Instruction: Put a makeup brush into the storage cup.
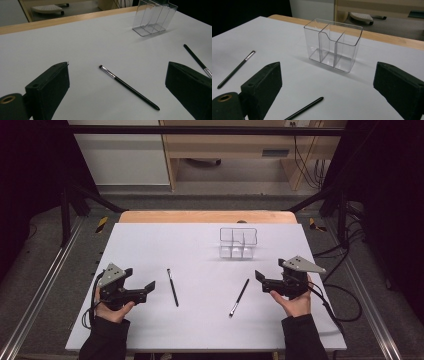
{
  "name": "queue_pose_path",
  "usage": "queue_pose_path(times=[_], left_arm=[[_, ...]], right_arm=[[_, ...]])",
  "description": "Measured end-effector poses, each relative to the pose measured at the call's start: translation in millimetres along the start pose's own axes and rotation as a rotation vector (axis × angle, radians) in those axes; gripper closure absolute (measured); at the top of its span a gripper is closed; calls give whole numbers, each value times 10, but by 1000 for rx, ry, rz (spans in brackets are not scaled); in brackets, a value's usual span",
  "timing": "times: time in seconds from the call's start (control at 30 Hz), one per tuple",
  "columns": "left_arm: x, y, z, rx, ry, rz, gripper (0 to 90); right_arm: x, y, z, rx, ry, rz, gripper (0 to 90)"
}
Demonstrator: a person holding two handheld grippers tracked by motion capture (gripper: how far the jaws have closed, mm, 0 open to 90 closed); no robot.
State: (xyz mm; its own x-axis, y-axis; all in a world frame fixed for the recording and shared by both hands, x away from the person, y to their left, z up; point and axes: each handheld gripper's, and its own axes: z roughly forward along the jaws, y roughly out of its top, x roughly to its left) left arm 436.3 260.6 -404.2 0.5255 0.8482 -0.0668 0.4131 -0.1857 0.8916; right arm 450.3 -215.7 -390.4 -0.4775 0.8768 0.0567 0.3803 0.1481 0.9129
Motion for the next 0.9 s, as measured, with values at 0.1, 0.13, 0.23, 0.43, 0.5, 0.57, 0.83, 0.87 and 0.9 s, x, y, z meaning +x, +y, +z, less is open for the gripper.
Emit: queue_pose_path(times=[0.1, 0.13, 0.23, 0.43, 0.5, 0.57, 0.83, 0.87, 0.9], left_arm=[[1, -1, -1, -1, 0, -1, 47], [1, -1, -1, -1, 0, -1, 47], [-2, -4, 6, 1, 1, -2, 47], [-11, -14, 22, 9, 1, 2, 47], [-12, -15, 21, 8, 0, 2, 47], [-13, -16, 22, 8, 0, 2, 47], [-39, -20, 33, 12, -3, 11, 47], [-42, -19, 34, 13, -3, 12, 48], [-43, -19, 34, 14, -3, 14, 48]], right_arm=[[32, -23, 46, 15, 2, 1, 82], [45, -35, 68, 26, 2, -1, 78], [76, -68, 124, 49, 4, -5, 70], [130, -134, 218, 97, 2, -16, 71], [146, -151, 243, 106, 4, -17, 73], [163, -169, 269, 117, 6, -18, 74], [225, -248, 357, 158, 4, -22, 79], [247, -277, 391, 178, 4, -23, 78], [247, -277, 391, 178, 4, -23, 78]])
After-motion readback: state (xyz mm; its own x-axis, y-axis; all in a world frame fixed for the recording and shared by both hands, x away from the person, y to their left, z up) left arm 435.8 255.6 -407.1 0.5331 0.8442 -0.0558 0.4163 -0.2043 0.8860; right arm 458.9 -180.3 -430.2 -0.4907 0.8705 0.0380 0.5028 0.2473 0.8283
